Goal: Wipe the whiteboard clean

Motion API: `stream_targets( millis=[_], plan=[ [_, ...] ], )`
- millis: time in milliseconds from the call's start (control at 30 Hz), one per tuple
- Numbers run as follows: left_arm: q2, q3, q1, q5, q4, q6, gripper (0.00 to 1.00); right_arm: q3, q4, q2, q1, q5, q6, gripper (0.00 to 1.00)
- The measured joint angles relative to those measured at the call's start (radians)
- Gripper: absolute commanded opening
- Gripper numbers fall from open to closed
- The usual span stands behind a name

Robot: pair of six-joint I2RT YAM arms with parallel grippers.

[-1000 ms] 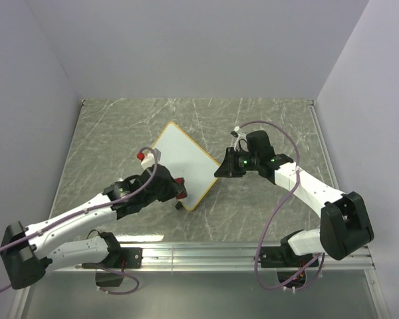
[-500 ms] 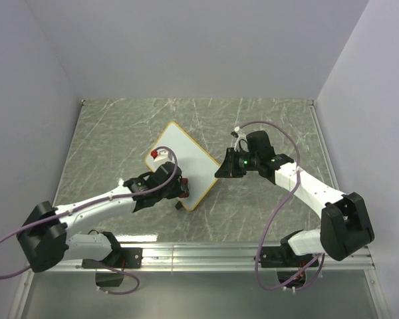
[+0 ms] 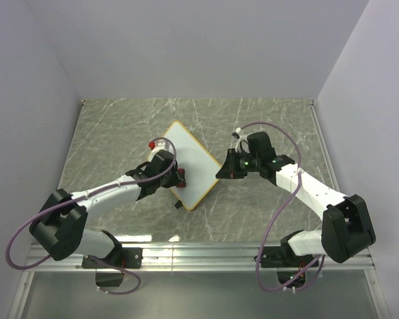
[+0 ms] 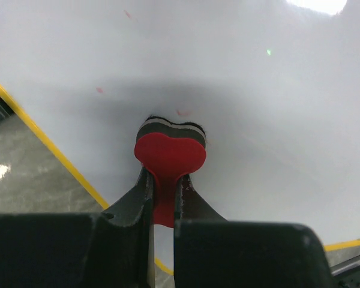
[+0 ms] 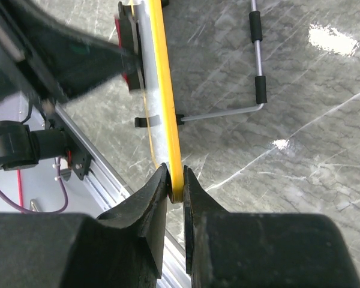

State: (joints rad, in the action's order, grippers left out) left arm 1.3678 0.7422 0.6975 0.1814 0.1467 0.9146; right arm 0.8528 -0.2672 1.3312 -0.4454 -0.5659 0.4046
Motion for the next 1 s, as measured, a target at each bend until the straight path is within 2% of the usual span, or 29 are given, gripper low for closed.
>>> stream_targets(
  millis=[200, 400, 500, 800, 1000],
  plan=[
    [0.040, 0.010, -0.130, -0.059, -0.060, -0.050, 0.00, 0.012, -0.017, 0.004, 0.000, 0.003, 0.001, 0.00],
    [0.122, 0.101, -0.150, -0.087, -0.048, -0.122, 0.00, 0.026, -0.032, 0.010, 0.003, 0.023, 0.007, 0.00],
    [0.135, 0.134, -0.127, -0.070, -0.027, -0.147, 0.00, 0.032, -0.042, 0.016, 0.006, 0.025, 0.008, 0.00],
    [0.117, 0.195, 0.083, -0.053, -0.061, -0.122, 0.00, 0.046, -0.053, 0.035, 0.011, 0.022, 0.010, 0.00],
    [0.098, 0.159, 0.069, -0.077, -0.098, -0.066, 0.00, 0.050, -0.052, 0.041, 0.011, 0.014, 0.010, 0.00]
  ],
)
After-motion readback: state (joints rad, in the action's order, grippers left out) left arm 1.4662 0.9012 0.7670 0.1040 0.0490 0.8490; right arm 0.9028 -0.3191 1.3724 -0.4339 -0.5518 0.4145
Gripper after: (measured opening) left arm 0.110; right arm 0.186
